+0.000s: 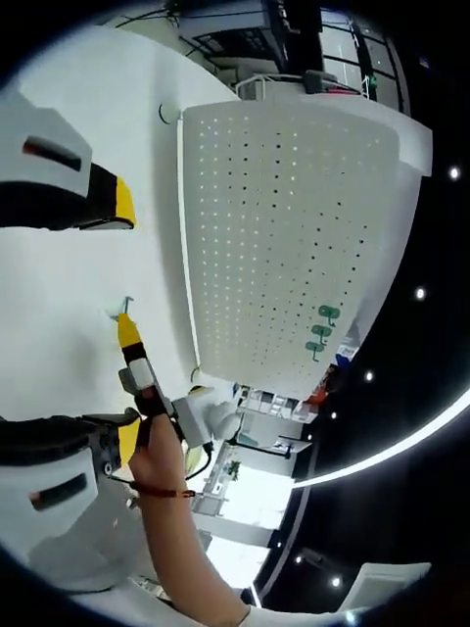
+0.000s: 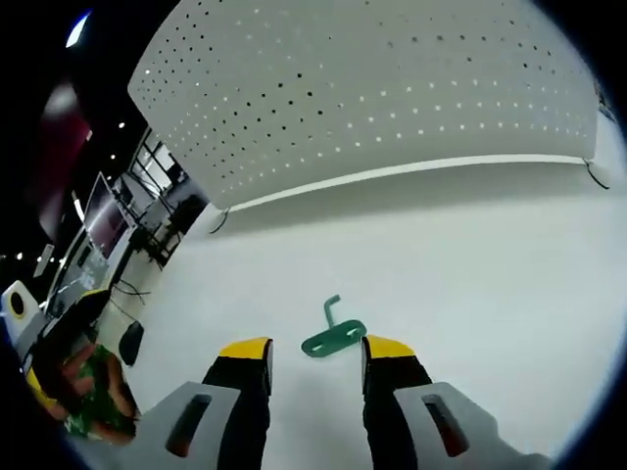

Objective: Insert the hook assembly into the mounting plate slot until the hook locks in place.

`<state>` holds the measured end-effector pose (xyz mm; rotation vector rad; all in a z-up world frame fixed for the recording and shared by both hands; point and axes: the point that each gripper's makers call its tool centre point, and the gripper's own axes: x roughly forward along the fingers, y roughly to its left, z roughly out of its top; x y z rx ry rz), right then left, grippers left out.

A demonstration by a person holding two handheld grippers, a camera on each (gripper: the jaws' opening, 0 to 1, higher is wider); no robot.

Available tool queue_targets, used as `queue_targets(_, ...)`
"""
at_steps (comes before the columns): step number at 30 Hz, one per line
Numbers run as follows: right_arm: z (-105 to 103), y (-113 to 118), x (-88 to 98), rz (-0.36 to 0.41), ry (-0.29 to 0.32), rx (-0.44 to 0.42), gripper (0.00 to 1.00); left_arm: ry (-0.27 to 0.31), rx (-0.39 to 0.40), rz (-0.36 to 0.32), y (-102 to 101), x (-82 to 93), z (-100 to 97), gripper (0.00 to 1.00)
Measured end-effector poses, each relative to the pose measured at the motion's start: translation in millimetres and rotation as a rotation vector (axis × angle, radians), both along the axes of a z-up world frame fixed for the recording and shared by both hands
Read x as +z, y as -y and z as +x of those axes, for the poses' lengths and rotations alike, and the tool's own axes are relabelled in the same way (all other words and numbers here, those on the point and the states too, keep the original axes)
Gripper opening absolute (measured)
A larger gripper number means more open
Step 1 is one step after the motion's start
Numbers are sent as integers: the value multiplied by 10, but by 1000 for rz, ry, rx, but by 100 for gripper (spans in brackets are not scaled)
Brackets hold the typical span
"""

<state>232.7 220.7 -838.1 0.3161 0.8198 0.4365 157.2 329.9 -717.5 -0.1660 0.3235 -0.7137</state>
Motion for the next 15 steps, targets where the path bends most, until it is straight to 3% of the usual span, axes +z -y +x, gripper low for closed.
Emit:
queue_targets(7, 53, -31, -56, -7, -31, -6, 32, 9, 15, 0, -85, 23, 8, 77)
queue_targets(15, 71, -40, -132, 9, -92, -16, 19, -1, 23, -11, -115, 18, 6, 77)
